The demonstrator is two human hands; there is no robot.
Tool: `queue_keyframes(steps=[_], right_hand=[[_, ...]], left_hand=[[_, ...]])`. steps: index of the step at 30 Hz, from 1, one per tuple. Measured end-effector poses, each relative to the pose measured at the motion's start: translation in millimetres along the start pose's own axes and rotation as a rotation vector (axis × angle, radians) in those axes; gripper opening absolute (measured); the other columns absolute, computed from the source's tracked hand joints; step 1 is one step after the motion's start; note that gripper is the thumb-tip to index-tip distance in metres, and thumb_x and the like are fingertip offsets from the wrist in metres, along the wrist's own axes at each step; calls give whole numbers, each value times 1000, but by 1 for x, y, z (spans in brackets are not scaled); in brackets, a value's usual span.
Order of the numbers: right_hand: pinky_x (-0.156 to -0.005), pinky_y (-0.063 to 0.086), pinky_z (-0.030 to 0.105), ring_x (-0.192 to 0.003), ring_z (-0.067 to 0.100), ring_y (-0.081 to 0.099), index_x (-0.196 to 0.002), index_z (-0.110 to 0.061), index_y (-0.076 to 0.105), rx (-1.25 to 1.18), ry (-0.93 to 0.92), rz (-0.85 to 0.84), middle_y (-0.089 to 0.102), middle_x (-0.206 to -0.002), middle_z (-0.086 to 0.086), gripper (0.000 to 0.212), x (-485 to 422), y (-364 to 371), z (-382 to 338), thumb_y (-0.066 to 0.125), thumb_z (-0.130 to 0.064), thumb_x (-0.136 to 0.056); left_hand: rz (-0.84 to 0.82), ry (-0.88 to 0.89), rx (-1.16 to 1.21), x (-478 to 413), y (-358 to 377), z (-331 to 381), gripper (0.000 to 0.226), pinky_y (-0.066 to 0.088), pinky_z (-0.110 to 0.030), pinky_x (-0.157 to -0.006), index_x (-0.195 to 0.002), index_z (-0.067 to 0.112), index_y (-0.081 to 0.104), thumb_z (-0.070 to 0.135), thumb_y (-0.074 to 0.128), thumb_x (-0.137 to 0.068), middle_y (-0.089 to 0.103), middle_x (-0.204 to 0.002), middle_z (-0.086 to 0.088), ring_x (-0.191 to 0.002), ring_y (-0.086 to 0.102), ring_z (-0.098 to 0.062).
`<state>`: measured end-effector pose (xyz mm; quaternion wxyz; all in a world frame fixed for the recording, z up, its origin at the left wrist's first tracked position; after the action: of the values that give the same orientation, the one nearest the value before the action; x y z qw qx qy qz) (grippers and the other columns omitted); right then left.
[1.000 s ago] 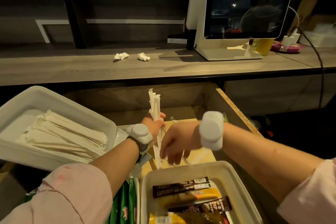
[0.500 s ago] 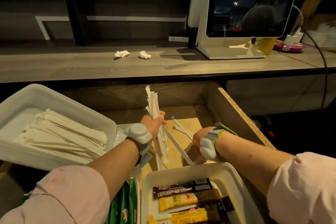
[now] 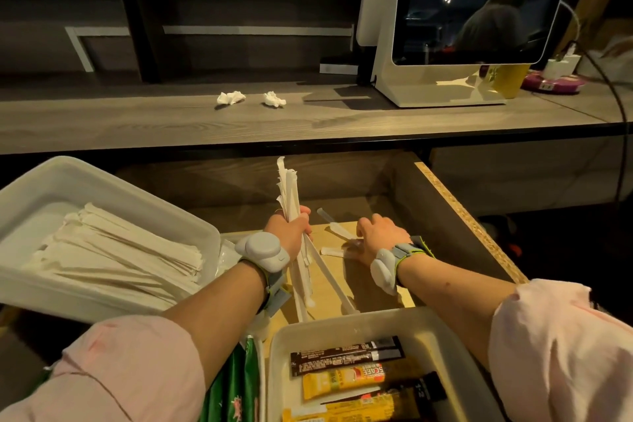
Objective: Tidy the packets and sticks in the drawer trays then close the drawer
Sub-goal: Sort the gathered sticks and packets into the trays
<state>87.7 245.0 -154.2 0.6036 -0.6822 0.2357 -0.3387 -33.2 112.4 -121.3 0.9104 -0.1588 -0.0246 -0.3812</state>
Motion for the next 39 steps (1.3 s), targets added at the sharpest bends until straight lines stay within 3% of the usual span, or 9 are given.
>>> queue_keyframes(steps=[7,11,15,20,24,28,33,35,39], right_hand=[[-87,56,38,-92,29,66,-104,-13,69,-109,18,-183,69,-104,11,26,-16,6,-6,59,-25,-84],[-79,53,32,-95,30,67,-105,-3,69,8,-15,-192,69,-103,15,26,-4,0,-16,56,-15,-86],[-82,51,33,-99,32,65,-105,-2,68,10,-28,-172,68,-107,16,25,-2,-2,-19,52,-14,-89],[-47,51,14,-67,15,63,-115,-4,52,-822,7,-192,65,-101,14,22,13,-23,-33,43,-14,-98],[-83,56,36,-100,27,66,-124,-11,54,-950,-81,-292,66,-114,12,29,36,-27,-60,46,-18,-97],[-76,53,33,-106,33,64,-122,-3,58,-991,-99,-273,64,-120,19,30,39,-24,-77,51,-17,-96],[-78,58,32,-83,17,65,-109,-7,69,-1067,-48,-246,71,-101,9,25,33,-28,-61,60,-23,-91],[-85,53,35,-95,17,63,-117,-9,65,-1066,37,-232,68,-112,5,32,32,-29,-48,52,-29,-96],[-102,39,40,-127,22,49,-133,-18,51,-1204,26,-298,55,-135,1,46,36,-17,-43,39,-44,-98]], left_hand=[[-7,-21,-8,-2,1,-5,24,41,-22,-58,-113,16,61,19,45,-95,55,-79,0,-69,52,-10],[-14,-43,32,-4,2,-7,19,43,-32,-77,-110,20,58,16,47,-94,55,-77,1,-70,53,-10],[-11,-50,94,-4,0,-8,19,51,-28,-68,-112,18,57,18,46,-96,58,-84,-1,-71,63,-11],[27,-31,90,-3,-2,-9,28,47,-24,-58,-121,14,55,23,42,-98,57,-83,-4,-72,62,-12],[19,-63,-48,-3,-1,-12,52,56,-27,-61,-122,9,53,50,48,-90,66,-88,-8,-74,65,-22],[5,-97,-88,-1,0,-18,77,56,-44,-87,-120,7,56,65,62,-69,69,-105,-13,-92,68,-32],[-44,-171,65,0,-1,-19,36,56,-45,-84,-100,13,61,44,60,-82,70,-94,-10,-86,68,-29],[-38,-121,142,-3,-1,-15,12,53,-45,-90,-84,21,59,30,54,-91,67,-92,-7,-87,67,-24],[29,12,357,-5,-5,-3,17,52,-30,-70,-85,27,56,17,48,-96,58,-81,-3,-75,62,-14]])
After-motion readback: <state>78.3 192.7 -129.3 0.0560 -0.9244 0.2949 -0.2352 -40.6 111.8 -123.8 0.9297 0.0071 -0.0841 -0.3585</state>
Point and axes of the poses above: each hand's wrist, its own x-axis away from the middle knuckle, its own y-axis out of the palm, z = x × y, the point moved 6 cm from there along -x, towards the middle knuckle
